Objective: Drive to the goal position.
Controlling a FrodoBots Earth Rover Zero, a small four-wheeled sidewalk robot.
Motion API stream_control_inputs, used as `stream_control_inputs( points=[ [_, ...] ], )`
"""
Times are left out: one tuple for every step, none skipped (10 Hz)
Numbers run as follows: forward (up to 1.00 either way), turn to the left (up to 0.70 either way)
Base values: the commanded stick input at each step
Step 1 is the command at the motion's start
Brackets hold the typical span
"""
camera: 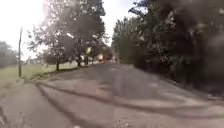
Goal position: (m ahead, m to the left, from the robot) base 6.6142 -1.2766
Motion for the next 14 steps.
stream_control_inputs(
  points=[
    [1.00, -0.05],
    [1.00, -0.07],
    [1.00, -0.07],
    [1.00, -0.09],
    [1.00, -0.09],
    [1.00, -0.10],
    [1.00, -0.10],
    [1.00, -0.10],
    [1.00, -0.10],
    [1.00, -0.10],
    [1.00, -0.10],
    [1.00, -0.10],
    [1.00, -0.10],
    [1.00, -0.10]
  ],
)
